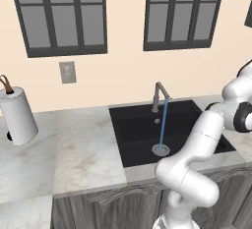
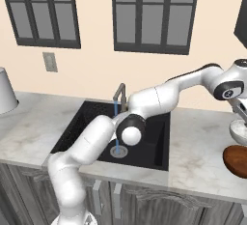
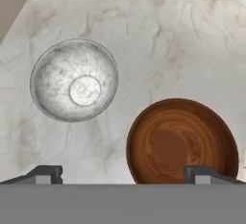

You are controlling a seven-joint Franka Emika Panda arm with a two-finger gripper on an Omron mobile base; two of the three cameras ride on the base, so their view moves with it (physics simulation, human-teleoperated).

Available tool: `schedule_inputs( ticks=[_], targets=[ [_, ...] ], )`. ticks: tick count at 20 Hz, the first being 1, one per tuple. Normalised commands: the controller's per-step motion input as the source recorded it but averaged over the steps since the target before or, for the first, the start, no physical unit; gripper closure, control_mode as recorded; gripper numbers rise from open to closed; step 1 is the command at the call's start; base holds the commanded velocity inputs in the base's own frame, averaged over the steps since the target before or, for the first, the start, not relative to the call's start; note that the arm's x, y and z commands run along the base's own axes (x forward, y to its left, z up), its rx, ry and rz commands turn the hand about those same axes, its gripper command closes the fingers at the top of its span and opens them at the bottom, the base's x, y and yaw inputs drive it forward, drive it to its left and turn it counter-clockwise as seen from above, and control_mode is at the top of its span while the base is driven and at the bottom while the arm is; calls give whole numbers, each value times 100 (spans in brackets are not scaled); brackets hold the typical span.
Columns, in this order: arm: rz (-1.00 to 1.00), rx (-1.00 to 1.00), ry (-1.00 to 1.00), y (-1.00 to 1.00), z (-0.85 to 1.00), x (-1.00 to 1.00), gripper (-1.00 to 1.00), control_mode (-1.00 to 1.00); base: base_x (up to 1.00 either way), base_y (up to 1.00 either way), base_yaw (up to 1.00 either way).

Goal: Rinse each bowl for a few seconds and place them down in the sink or on the counter.

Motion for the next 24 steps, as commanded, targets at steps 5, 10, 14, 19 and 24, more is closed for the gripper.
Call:
schedule_inputs(
  ticks=[5,10,14,19,24],
  targets=[
    [0,3,0,-5,-10,8,-100,-100,0,0,0],
    [0,2,0,-6,-9,1,-100,-100,0,0,0],
    [0,2,1,-3,-7,0,-100,-100,0,0,0],
    [-5,2,2,-15,-1,-9,-100,-100,0,0,0],
    [-13,9,7,-12,6,-40,-100,-100,0,0,0]
  ],
)
